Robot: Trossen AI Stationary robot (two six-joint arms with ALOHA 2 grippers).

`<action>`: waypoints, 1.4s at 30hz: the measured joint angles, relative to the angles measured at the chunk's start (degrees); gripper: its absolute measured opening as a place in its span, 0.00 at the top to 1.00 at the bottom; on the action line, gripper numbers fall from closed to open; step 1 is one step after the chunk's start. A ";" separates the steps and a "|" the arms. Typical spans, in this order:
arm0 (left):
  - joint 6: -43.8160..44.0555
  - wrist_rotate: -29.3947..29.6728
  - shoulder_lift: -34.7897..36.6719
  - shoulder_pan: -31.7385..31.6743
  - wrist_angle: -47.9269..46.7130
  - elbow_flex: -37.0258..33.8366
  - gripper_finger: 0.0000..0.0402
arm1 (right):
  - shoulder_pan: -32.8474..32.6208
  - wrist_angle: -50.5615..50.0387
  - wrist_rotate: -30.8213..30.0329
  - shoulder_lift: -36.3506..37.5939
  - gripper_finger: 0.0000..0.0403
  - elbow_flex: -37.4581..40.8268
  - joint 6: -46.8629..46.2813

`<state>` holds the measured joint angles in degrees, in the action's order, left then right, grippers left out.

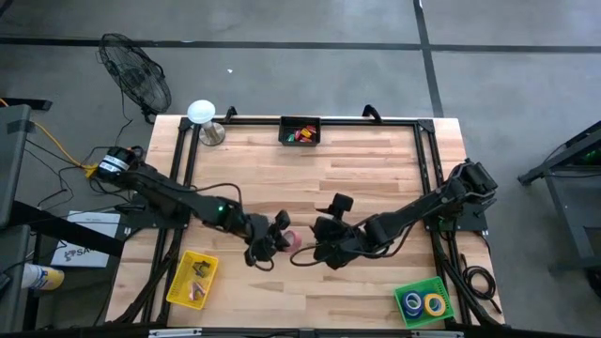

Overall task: Pick and place Stapler, Stapler remover, tape
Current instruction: Put the pink tape into the green bin

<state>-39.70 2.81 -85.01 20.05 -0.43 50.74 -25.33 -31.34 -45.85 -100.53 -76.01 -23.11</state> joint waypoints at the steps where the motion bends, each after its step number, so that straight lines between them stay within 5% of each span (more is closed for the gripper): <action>1: -0.37 -1.09 0.00 -0.53 0.16 0.00 0.91 | -0.08 0.69 -0.83 0.02 0.41 0.00 1.00; 17: -2.49 -5.88 0.00 -8.19 3.34 0.00 0.91 | -1.88 3.01 3.37 0.13 0.41 0.00 11.23; 30: 1.20 -21.67 0.00 -13.81 11.96 0.00 0.91 | -4.06 5.78 -7.00 0.13 0.41 0.00 23.18; 42: 2.52 -24.71 0.00 -13.81 14.89 0.00 0.91 | -4.84 11.62 -13.53 0.17 0.41 0.00 28.92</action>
<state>-37.18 -21.90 -85.01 6.24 14.47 50.74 -30.17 -19.72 -59.38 -100.36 -76.01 5.81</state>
